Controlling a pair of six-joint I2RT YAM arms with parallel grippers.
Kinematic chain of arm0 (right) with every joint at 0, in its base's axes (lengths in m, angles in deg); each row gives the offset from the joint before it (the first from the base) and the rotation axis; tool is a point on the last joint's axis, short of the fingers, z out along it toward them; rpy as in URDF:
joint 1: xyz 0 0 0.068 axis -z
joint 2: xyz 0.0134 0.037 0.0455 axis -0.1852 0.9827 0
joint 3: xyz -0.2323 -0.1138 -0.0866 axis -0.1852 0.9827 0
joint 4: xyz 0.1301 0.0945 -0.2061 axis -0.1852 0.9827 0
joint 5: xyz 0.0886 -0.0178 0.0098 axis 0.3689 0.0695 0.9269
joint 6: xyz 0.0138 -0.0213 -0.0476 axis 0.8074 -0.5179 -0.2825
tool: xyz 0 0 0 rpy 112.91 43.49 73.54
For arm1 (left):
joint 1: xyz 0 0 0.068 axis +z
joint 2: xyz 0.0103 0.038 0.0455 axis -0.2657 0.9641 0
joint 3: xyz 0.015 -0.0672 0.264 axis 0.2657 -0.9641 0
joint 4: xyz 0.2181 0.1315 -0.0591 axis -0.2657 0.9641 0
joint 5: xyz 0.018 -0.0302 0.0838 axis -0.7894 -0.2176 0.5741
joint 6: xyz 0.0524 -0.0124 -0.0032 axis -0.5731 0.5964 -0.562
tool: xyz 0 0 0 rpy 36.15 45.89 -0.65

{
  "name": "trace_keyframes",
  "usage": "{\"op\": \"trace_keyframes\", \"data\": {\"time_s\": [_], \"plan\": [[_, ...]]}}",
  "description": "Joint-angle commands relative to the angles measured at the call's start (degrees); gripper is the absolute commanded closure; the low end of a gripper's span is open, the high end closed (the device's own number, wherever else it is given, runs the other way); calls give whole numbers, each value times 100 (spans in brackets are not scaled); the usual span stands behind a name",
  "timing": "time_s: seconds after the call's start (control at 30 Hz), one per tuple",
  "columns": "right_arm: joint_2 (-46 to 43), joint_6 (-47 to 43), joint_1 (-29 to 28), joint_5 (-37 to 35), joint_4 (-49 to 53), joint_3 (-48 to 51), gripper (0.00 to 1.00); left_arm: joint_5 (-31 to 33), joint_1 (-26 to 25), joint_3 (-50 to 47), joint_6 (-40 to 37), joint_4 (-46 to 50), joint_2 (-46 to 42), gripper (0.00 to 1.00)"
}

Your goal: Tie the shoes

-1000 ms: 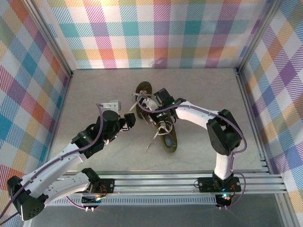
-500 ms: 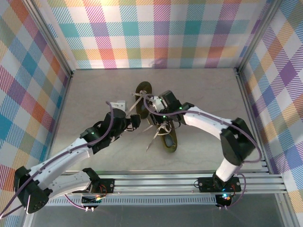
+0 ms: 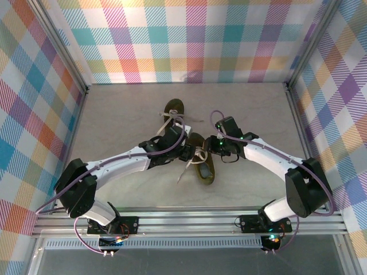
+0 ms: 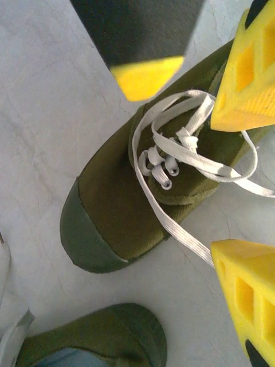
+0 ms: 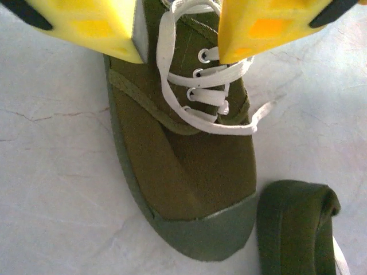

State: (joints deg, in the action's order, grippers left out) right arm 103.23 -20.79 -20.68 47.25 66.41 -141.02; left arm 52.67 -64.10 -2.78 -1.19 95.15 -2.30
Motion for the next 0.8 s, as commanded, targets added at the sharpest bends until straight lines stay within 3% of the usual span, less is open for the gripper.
{"op": "trace_keyframes", "data": {"time_s": [0.0,0.1,0.33,0.6,0.7,0.77], "plan": [[296,103,-11,45,270,-242,55,-116,-58,247,-128,-140,16,44],[540,47,-11,25,418,-354,54,-186,-54,325,-207,-51,137,42],[688,62,-7,-527,673,-346,63,-256,-62,418,-217,-6,358,43],[749,60,-3,-625,777,-369,81,-367,-78,647,-115,74,744,47],[663,56,-3,-632,817,-363,80,-349,-71,674,18,18,786,53],[334,106,-2,-671,529,-172,72,-297,-73,666,133,-45,788,56]]}}
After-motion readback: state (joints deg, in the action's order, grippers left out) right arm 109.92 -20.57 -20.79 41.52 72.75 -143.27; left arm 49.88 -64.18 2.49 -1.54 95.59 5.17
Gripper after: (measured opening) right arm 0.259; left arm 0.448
